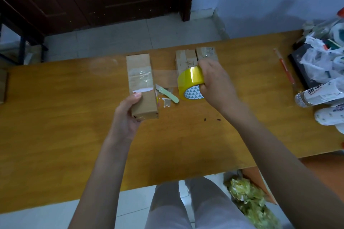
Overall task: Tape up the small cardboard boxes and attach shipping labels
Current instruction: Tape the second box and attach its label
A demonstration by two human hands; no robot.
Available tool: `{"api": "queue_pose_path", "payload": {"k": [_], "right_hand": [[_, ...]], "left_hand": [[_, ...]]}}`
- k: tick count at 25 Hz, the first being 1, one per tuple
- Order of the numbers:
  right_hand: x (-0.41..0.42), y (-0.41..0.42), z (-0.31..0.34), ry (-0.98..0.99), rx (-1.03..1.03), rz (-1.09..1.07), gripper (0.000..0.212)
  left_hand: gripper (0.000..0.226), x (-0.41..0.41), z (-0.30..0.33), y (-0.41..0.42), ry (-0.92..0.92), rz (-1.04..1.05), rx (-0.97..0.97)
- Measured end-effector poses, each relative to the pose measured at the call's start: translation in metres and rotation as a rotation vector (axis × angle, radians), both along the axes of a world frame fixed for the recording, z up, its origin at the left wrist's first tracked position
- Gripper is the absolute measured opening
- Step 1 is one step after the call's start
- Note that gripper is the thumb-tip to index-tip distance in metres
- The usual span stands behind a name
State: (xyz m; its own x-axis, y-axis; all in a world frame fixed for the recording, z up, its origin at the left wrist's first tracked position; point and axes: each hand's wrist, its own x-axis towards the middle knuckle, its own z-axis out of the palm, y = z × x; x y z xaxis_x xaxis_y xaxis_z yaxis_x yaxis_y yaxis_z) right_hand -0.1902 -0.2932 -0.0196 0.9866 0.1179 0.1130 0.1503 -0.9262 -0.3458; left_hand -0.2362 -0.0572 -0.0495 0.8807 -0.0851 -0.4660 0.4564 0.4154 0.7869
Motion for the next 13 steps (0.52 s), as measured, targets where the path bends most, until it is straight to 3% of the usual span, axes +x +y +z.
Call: {"api": "queue_pose_path", "payload": {"k": [2, 5, 8, 13], "right_hand": [[0.0, 0.003, 0.001, -0.002, 0.013, 0.009, 0.032], [0.001, 0.01, 0.005, -0.026, 0.005, 0.017, 0.032], [0.002, 0.016, 0.006, -0.079, -0.172, 0.05, 0.037], [0.0, 0.021, 0.008, -0.092, -0.252, 0.055, 0.045]], "left_hand": [[0.065, -0.001, 0.004, -0.003, -0.022, -0.008, -0.115], [0.052, -0.004, 0.007, -0.006, -0.091, -0.039, -0.268], [0.044, -0.004, 0.007, -0.003, -0.122, -0.016, -0.37], [0.043, -0.004, 0.018, 0.002, -0.197, -0.06, -0.359]]}}
